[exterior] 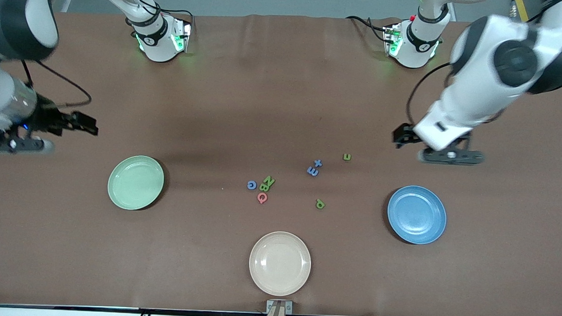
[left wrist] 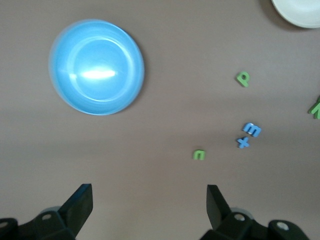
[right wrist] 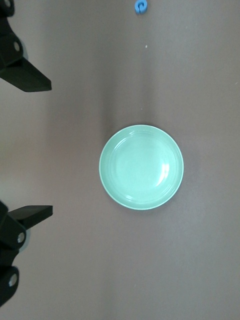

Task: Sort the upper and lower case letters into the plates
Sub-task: 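Move both grippers from rest toward the scattered foam letters, then grasp the pink d with the right gripper while the left gripper grasps the n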

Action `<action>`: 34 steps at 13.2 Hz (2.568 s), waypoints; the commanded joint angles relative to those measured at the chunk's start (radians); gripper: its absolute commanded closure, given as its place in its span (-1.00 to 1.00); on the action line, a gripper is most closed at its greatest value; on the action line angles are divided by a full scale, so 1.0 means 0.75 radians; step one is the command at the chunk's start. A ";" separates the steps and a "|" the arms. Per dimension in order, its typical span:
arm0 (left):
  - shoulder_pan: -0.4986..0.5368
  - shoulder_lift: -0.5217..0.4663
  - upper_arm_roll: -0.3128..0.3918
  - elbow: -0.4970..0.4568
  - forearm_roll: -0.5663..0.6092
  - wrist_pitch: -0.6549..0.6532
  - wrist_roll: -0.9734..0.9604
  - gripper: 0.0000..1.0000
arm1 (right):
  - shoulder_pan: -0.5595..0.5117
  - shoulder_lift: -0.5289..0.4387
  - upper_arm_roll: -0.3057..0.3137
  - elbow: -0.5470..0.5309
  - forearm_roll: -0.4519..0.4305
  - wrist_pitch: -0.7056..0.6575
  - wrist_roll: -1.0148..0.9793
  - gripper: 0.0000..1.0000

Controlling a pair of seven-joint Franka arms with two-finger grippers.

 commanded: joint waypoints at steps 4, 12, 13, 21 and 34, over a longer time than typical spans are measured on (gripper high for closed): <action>-0.133 0.051 0.005 -0.403 0.037 0.548 -0.080 -1.00 | 0.303 0.250 -0.003 0.082 0.109 0.267 0.393 -1.00; -0.166 0.306 0.005 -0.479 0.189 0.870 -0.164 -0.41 | 0.717 0.594 -0.013 0.191 0.064 0.611 0.867 -1.00; -0.166 0.329 0.005 -0.471 0.189 0.882 -0.164 -0.38 | 0.739 0.637 -0.013 0.229 0.032 0.628 0.929 -1.00; -0.197 0.444 0.007 -0.422 0.207 0.888 -0.164 -0.09 | 0.815 0.870 -0.017 0.419 -0.130 0.767 1.052 -0.57; -0.177 0.481 0.011 -0.409 0.256 0.884 -0.178 0.97 | 0.850 1.042 -0.031 0.508 -0.224 0.900 1.111 -0.27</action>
